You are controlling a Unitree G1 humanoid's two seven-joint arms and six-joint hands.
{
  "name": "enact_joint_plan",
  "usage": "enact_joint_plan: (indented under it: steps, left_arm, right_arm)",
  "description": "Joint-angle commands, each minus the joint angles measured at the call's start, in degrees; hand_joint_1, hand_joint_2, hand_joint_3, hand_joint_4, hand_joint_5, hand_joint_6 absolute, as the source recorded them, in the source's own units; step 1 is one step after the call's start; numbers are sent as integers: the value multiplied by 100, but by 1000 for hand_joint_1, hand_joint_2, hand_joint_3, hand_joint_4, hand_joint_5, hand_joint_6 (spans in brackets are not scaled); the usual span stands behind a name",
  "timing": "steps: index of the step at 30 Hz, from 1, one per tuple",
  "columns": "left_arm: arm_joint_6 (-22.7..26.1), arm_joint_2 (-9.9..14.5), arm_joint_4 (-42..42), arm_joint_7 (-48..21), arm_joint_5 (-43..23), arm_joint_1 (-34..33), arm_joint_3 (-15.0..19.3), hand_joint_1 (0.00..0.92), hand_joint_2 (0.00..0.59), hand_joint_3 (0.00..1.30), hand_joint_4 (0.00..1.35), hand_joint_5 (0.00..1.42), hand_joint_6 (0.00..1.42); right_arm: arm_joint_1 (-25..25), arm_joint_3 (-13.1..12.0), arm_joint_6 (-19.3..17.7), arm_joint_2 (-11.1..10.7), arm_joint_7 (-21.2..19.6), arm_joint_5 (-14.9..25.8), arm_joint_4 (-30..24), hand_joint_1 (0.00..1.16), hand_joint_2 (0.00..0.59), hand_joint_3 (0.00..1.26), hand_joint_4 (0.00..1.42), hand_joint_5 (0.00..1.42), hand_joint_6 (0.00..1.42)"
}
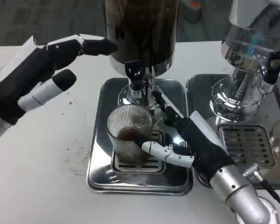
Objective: Grasp the cup under the faucet to collect the drink, then remove the cup.
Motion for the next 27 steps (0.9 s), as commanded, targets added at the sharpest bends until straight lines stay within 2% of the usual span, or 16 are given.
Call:
enact_joint_plan:
  steps: [1, 11, 15, 20, 27]
  left_arm:
    - [70, -17, 70, 111, -52, 200, 113, 0, 104, 372, 285, 267, 222]
    - [179, -26, 143, 218, -12, 544, 208, 0, 121, 403, 322, 280, 238]
    - [230, -5, 156, 257, -4, 626, 233, 0, 125, 413, 327, 290, 238]
    - [263, 12, 131, 297, 14, 735, 254, 0, 129, 425, 339, 295, 239]
    - [320, 42, 98, 326, 40, 852, 257, 0, 137, 448, 366, 307, 253]
  right_arm:
    - [-71, 8, -126, -10, 43, 41, 104, 520, 211, 0, 0, 0, 82]
    - [-131, 125, -6, -72, 85, -74, 140, 548, 196, 0, 0, 0, 49]
    - [-161, 200, 104, -105, 75, -208, 126, 624, 183, 0, 0, 0, 47]
    - [-196, 280, 316, -121, 74, -418, 80, 634, 182, 0, 0, 0, 47]
    - [-242, 371, 517, -48, 34, -553, 109, 638, 182, 0, 0, 0, 49]
